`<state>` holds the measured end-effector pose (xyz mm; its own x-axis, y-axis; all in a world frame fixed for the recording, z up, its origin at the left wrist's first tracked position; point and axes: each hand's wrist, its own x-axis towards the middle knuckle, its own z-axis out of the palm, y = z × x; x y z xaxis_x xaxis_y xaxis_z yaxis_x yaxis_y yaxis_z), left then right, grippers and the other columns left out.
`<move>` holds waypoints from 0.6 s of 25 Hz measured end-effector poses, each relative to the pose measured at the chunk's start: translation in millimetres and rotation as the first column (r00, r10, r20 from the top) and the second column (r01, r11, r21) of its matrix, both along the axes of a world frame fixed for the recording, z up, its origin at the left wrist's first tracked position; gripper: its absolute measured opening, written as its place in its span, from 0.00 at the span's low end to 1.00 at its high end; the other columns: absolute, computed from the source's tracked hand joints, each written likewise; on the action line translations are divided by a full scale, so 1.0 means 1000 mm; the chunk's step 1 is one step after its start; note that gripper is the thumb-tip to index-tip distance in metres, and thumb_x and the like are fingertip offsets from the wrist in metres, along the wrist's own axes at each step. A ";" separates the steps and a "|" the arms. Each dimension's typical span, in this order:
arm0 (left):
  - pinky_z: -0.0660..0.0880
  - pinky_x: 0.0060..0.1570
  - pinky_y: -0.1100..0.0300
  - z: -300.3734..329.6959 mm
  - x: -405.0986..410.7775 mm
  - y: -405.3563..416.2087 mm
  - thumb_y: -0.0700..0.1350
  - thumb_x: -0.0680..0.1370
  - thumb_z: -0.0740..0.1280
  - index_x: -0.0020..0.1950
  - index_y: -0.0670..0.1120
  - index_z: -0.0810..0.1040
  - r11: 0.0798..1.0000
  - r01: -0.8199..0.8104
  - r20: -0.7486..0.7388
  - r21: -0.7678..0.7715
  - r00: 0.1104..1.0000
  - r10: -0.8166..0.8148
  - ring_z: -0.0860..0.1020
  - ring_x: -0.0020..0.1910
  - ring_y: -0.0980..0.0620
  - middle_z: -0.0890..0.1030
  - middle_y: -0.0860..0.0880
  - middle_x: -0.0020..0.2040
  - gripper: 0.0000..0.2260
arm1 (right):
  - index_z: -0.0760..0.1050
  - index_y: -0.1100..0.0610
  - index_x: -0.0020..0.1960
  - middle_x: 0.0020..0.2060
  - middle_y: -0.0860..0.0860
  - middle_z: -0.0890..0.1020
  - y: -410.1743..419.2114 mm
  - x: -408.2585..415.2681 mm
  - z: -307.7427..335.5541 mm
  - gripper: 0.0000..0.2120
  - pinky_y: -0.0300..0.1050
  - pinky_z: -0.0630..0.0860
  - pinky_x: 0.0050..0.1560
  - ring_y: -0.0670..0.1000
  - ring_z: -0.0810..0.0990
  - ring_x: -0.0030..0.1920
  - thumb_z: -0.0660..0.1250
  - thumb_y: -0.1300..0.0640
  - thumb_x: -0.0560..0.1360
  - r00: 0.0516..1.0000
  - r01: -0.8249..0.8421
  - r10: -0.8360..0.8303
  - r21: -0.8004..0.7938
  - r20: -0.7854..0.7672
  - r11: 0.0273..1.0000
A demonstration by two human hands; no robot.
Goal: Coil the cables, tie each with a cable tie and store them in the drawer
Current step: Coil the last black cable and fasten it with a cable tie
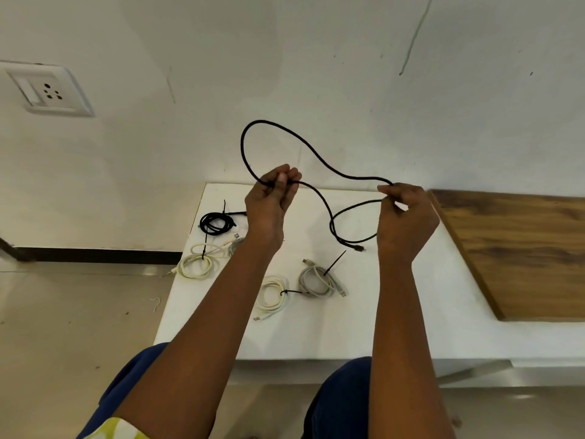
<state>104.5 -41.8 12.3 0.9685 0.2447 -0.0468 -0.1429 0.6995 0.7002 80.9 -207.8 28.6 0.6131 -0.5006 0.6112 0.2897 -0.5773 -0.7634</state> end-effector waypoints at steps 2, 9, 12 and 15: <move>0.77 0.56 0.60 0.009 -0.004 0.002 0.34 0.79 0.61 0.58 0.35 0.75 0.998 -0.047 0.059 0.042 0.997 0.045 0.82 0.47 0.52 0.82 0.46 0.45 0.09 | 0.83 0.60 0.44 0.45 0.55 0.82 -0.001 -0.002 -0.009 0.13 0.30 0.68 0.43 0.54 0.80 0.44 0.62 0.72 0.69 0.989 0.063 -0.070 -0.060 -0.128 0.996; 0.79 0.53 0.62 0.008 -0.013 0.014 0.31 0.76 0.64 0.59 0.33 0.76 0.996 0.029 0.015 0.087 0.999 -0.031 0.82 0.47 0.52 0.84 0.46 0.46 0.11 | 0.82 0.60 0.46 0.43 0.55 0.82 0.009 -0.016 -0.016 0.11 0.26 0.70 0.42 0.47 0.79 0.38 0.66 0.72 0.70 0.992 -0.081 0.099 0.197 -0.084 0.977; 0.79 0.51 0.63 -0.007 -0.021 0.005 0.29 0.77 0.62 0.63 0.31 0.73 0.992 0.123 -0.101 0.000 0.987 -0.122 0.81 0.47 0.51 0.83 0.46 0.44 0.15 | 0.81 0.55 0.44 0.44 0.55 0.83 0.013 -0.016 -0.018 0.12 0.44 0.77 0.49 0.48 0.79 0.39 0.68 0.71 0.70 0.958 -0.191 0.259 0.406 -0.120 0.894; 0.78 0.51 0.64 -0.009 -0.020 0.003 0.29 0.77 0.59 0.64 0.31 0.72 0.989 0.095 -0.095 -0.115 0.990 -0.106 0.80 0.49 0.51 0.83 0.47 0.45 0.15 | 0.82 0.53 0.42 0.41 0.55 0.83 0.013 -0.016 -0.020 0.13 0.47 0.77 0.49 0.53 0.80 0.40 0.67 0.71 0.70 0.920 -0.260 0.355 0.418 -0.167 0.870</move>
<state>85.0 -38.3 3.7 0.9769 0.1341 -0.1665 -0.0004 0.7799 0.6259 65.0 -195.2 8.7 0.8735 -0.4268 0.2340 0.1922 -0.1392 -0.9714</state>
